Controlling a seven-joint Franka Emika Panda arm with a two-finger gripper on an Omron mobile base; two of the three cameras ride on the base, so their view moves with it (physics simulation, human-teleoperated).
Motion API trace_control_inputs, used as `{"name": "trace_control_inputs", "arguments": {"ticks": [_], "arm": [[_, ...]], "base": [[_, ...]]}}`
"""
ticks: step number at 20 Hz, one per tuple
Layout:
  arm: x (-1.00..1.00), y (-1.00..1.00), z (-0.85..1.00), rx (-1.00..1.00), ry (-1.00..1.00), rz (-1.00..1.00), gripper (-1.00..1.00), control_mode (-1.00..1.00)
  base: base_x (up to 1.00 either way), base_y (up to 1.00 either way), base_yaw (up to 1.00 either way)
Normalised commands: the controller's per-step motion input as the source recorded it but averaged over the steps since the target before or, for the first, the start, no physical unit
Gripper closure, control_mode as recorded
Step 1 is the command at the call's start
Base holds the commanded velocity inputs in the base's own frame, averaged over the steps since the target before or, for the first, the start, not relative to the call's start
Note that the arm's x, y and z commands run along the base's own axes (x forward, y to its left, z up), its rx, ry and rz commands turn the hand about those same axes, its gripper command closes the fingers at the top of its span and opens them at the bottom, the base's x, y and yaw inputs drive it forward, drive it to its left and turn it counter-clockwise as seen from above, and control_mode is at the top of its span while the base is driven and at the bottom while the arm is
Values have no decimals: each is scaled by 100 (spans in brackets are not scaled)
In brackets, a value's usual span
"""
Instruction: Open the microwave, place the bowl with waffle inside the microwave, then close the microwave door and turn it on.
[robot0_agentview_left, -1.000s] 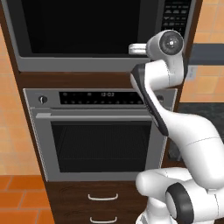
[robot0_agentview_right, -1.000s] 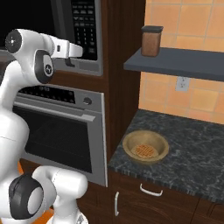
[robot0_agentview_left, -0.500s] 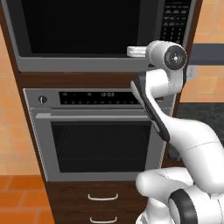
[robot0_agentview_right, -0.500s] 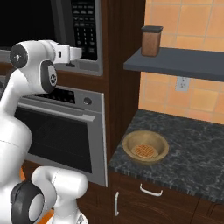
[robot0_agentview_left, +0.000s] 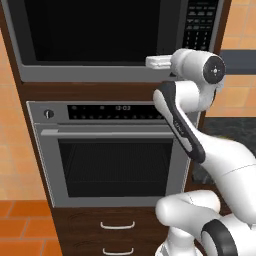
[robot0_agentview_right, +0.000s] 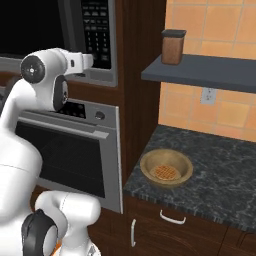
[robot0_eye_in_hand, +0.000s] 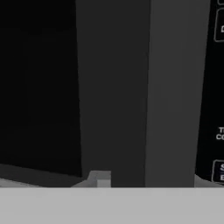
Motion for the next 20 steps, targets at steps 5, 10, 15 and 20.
{"name": "trace_control_inputs", "arguments": {"ticks": [5, 10, 15, 20], "arm": [[-36, 100, 0, -18, 20, 12, 100, -100], [-66, 100, -16, -21, 6, 6, 100, -100], [-64, 100, -32, -23, 1, 2, 100, -100], [-53, 100, -42, -27, 0, 0, 100, -100]], "base": [[0, 0, 0], [0, 0, 0], [0, 0, 0], [0, 0, 0]]}}
